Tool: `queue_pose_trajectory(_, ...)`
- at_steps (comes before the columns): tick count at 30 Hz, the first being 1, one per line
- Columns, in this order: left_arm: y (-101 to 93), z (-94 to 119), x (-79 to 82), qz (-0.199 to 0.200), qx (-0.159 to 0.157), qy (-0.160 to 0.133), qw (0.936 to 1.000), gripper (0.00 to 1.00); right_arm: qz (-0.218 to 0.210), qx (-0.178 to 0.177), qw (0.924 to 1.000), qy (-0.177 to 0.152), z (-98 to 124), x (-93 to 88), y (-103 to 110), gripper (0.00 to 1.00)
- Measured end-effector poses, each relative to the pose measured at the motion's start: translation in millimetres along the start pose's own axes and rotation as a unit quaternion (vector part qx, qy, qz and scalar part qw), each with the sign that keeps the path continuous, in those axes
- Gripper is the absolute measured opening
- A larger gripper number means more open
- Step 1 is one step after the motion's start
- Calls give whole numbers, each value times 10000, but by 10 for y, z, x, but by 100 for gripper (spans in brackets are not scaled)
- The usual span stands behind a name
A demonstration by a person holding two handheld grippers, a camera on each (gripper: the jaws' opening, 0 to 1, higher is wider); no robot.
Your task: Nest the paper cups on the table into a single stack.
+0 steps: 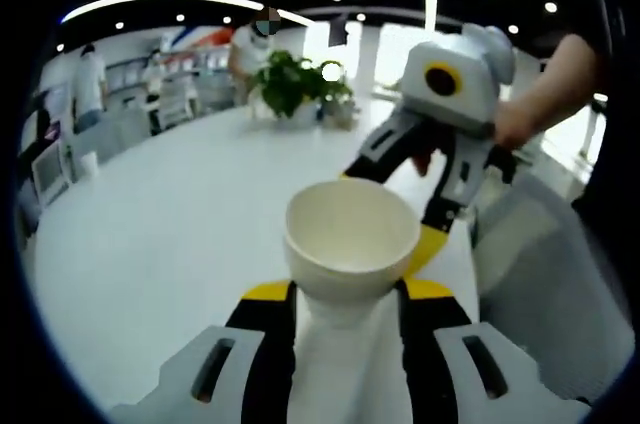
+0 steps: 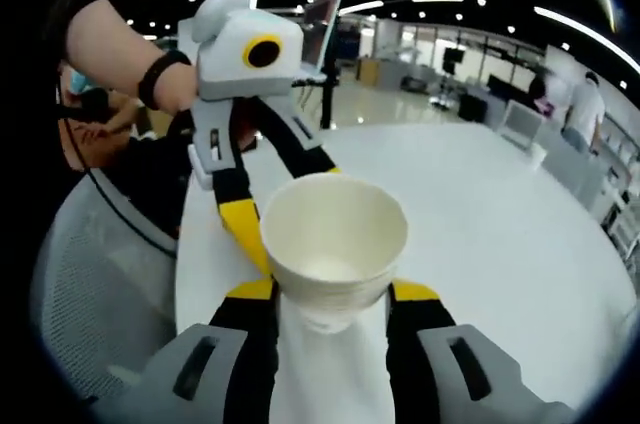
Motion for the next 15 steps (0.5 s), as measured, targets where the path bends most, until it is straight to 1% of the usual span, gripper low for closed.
queue_pose_trajectory(3, 134, -38, 82, -93, 28, 20, 10000, 38, -6, -50, 10000, -9, -41, 18, -154, 38)
queue_pose_trajectory(7, 317, -97, 148, -141, 24, 37, 9999, 38, -12, -86, 10000, -4, -101, 24, -293, 38)
queue_pose_trajectory(12, 531, -183, 173, -172, 46, 36, 9998, 38, -89, -125, 9999, -9, -227, -27, -518, 38)
queue_pose_trajectory(15, 633, -249, 150, -108, 12, 86, 9999, 38, -118, -79, 9999, 36, -299, -67, -592, 38)
Point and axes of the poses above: the point that each gripper's makers call its tool centre point, and the gripper's own axes: z roughly backward along the fingers, y roughly to its left, x roughly out of its top, the point moved 7 cm from there along z, roughly backward along the fingers, and after that the axes turned 6 degrees about z, right-handed, at the moved point
